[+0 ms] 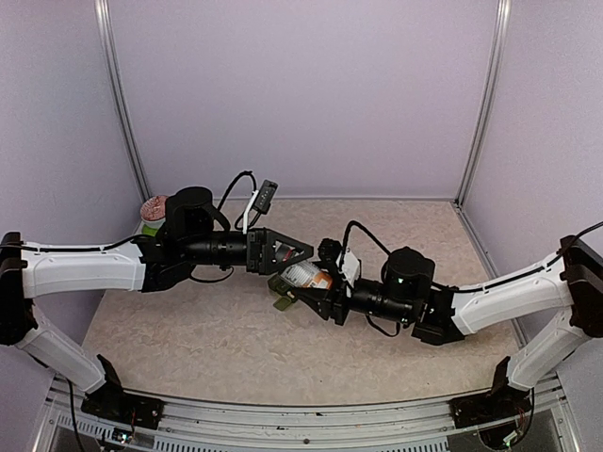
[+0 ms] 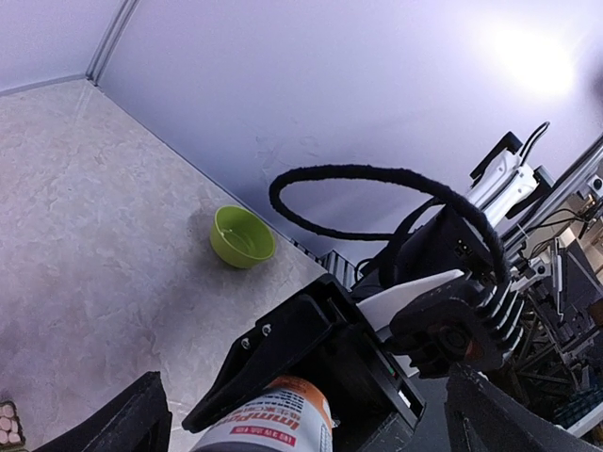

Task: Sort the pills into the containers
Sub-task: Screw the lid of the pill bottle onto the pill bottle.

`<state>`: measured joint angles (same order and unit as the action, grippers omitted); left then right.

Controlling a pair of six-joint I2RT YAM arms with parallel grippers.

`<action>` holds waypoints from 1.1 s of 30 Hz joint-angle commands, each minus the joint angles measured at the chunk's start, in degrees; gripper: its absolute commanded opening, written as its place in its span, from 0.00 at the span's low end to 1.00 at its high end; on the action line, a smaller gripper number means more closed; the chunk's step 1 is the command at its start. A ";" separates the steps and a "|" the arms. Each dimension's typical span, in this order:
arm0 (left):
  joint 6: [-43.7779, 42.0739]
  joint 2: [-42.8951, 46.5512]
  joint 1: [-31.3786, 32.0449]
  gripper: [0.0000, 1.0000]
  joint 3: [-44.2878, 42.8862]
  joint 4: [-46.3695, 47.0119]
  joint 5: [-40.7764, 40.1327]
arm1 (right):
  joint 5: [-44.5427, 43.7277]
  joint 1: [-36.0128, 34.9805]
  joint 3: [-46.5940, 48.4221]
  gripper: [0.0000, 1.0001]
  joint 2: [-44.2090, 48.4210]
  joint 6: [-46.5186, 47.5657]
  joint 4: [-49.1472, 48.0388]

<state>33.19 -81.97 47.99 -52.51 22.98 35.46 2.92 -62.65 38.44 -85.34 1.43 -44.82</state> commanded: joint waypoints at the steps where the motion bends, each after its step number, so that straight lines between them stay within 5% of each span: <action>1: -1.07 1.51 0.50 0.99 -1.19 1.09 0.39 | 1.82 -0.63 1.04 0.17 -0.62 0.45 1.95; 11: -0.97 3.52 -2.19 0.99 -2.01 -11.20 -1.54 | -3.48 -0.55 -2.37 0.17 6.85 8.63 2.88; 20: 0.07 3.28 -3.06 0.97 -1.26 -11.69 3.14 | -6.08 -0.63 -3.20 0.16 8.27 13.36 4.30; 33: 1.55 0.90 -3.75 0.62 -1.10 -8.92 7.56 | -7.98 -0.63 -3.69 0.16 8.52 14.74 4.80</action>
<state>34.59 -80.34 44.69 -52.97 12.16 41.12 -4.36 -62.89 35.05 -78.30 15.29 -39.62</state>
